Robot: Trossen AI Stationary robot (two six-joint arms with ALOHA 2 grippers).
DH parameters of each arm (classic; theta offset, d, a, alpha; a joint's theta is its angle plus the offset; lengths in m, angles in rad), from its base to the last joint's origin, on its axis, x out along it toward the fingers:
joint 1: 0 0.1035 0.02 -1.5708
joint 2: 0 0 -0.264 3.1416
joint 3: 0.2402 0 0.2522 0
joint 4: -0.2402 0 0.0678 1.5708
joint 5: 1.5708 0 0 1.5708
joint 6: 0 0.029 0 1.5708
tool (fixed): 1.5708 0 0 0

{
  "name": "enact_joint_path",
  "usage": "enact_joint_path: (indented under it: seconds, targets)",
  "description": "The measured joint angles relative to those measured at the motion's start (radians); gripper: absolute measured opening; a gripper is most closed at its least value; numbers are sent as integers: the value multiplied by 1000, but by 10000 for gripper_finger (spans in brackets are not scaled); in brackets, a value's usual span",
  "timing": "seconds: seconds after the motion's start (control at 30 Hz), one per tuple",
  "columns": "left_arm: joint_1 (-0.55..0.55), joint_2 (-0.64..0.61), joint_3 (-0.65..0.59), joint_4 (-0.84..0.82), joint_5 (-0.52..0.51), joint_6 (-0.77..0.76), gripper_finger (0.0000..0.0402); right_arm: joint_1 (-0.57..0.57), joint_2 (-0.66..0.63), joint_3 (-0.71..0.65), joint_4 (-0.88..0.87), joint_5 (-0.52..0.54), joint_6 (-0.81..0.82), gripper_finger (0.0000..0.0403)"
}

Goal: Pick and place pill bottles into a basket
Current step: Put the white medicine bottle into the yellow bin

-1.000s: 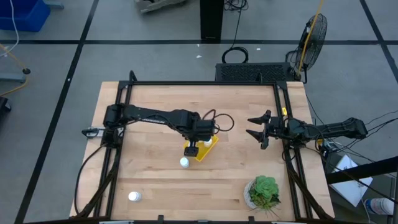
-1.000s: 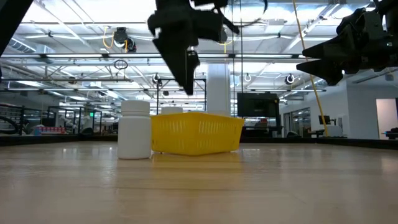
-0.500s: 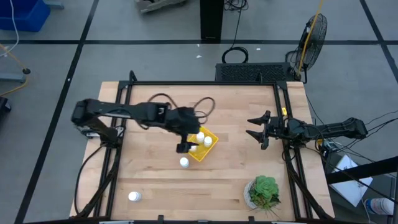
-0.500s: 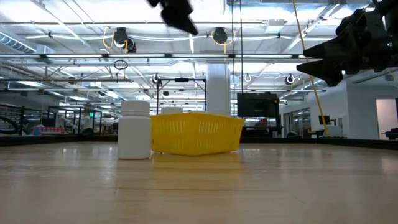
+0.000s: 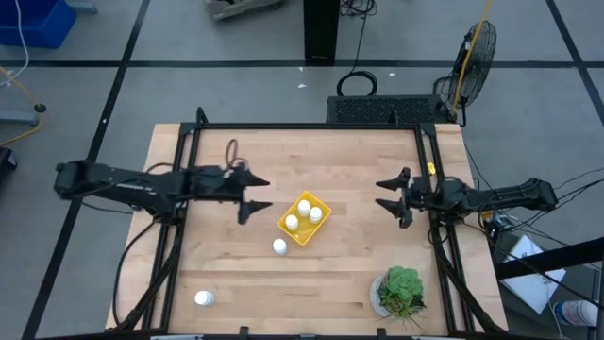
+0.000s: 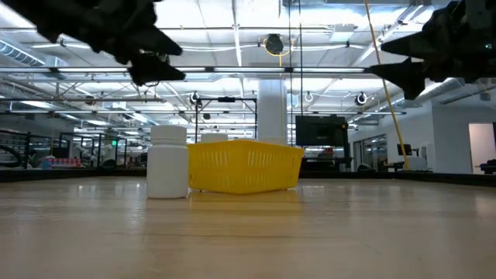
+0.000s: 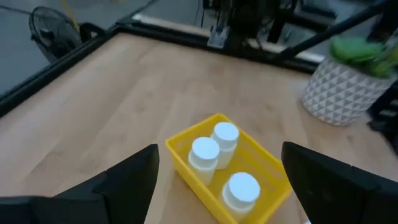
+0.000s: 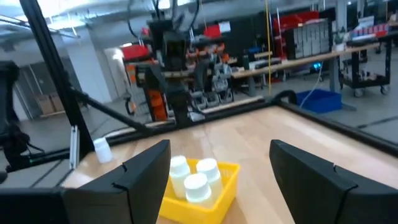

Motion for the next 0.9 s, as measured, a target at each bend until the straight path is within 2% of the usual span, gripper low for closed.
enact_joint_path:
  seconds: [0.13,0.33,0.47,0.57,0.63,0.8,0.9]
  targets:
    - [-3,-144,-107,43,3,-9,343,0,2,0,61,-3,-9,265]
    - [-4,-344,-198,30,23,10,344,0,1,0,87,-2,-5,265]
    - [-18,-426,-256,25,156,-41,344,0,1,0,87,-1,-4,265]
    - [-46,-443,-304,49,250,-95,345,0,1,0,87,-1,-4,265]
    - [-67,-442,-342,62,243,-136,345,0,1,0,89,3,-4,265]
    - [-96,-441,-420,121,110,-265,345,0,1,0,104,5,-4,265]
    - [-95,-441,-428,134,100,-262,344,0,1,0,105,5,-4,265]
